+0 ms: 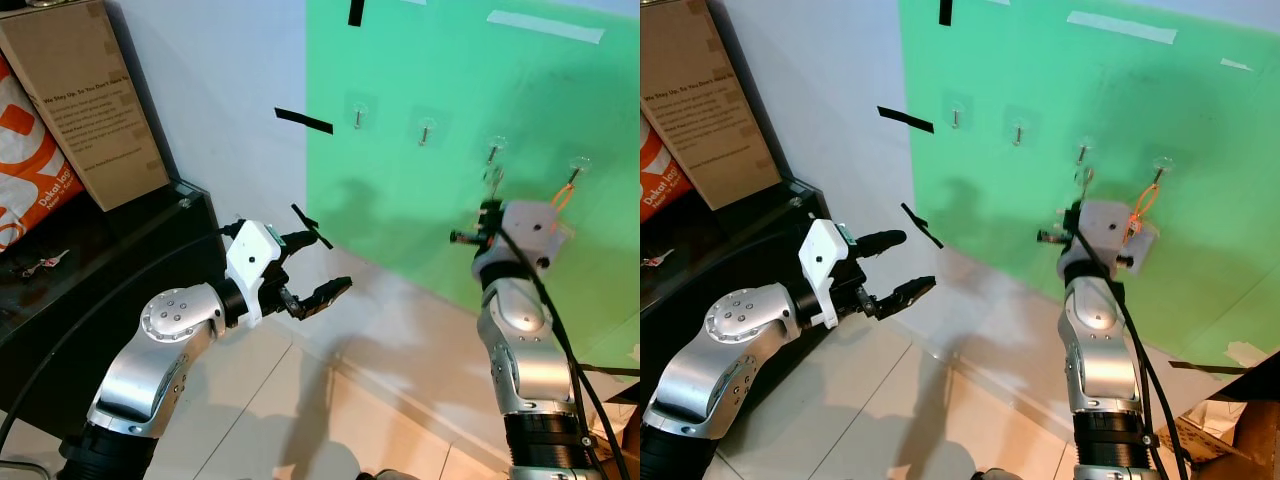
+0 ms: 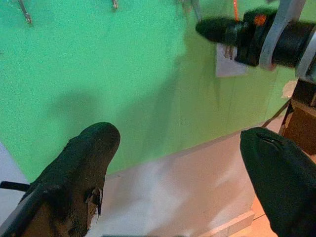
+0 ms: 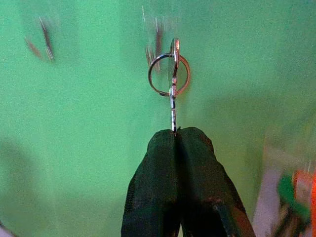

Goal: Hang keys on a hook

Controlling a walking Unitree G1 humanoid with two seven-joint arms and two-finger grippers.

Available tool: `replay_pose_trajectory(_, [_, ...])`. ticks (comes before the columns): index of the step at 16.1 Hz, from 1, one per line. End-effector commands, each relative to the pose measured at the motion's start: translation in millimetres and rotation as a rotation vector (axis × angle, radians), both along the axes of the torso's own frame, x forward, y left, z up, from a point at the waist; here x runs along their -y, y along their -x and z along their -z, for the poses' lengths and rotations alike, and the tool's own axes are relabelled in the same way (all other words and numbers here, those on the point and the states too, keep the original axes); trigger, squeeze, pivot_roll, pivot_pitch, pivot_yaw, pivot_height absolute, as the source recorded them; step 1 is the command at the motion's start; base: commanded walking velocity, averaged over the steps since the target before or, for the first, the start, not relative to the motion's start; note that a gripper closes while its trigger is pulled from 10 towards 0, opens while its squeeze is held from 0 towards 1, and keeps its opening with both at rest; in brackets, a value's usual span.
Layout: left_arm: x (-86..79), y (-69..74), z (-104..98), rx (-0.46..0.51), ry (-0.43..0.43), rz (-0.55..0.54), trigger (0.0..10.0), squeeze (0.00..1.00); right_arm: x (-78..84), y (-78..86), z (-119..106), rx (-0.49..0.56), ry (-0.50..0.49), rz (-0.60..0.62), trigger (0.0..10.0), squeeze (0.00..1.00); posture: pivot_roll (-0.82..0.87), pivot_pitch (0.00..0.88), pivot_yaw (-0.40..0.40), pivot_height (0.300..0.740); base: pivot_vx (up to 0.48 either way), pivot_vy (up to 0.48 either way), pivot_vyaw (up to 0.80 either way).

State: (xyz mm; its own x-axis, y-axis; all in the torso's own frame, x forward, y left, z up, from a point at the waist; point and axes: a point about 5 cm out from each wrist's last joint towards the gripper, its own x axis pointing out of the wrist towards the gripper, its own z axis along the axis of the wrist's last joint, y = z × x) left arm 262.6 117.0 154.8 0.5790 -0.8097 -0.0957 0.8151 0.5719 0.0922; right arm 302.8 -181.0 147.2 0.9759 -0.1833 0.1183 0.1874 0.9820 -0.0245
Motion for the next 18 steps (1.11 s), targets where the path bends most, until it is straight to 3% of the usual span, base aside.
replay_pose_trajectory(1, [2.0, -0.3, -3.3, 0.012, -0.004, 0.009, 10.0, 0.0, -2.0, -2.5, -16.7, 0.082, -0.006, -0.011, 10.0, 0.0, -0.07, 0.0, 0.009, 0.74, 0.0, 0.0, 0.0])
replay_pose_trajectory(6, [1.5, -0.8, -3.5, 0.012, -0.003, 0.007, 10.0, 0.0, -1.4, -8.4, -21.3, 0.081, 0.01, -0.003, 10.0, 0.0, -0.07, 0.0, 0.008, 0.74, 0.0, 0.0, 0.0])
replay_pose_trajectory(10, [1.6, -0.6, -3.5, 0.012, -0.003, 0.006, 10.0, 0.0, 9.4, -16.8, -14.4, -0.047, 0.092, 0.08, 10.0, 0.0, -0.07, 0.0, 0.006, 0.74, 0.0, 0.0, 0.0])
replay_pose_trajectory(18, [2.3, -0.3, -3.5, 0.012, -0.002, 0.007, 10.0, 0.0, 4.2, -17.1, -16.9, -0.051, 0.134, 0.039, 10.0, 0.0, -0.07, 0.0, 0.007, 0.74, 0.0, 0.0, 0.0])
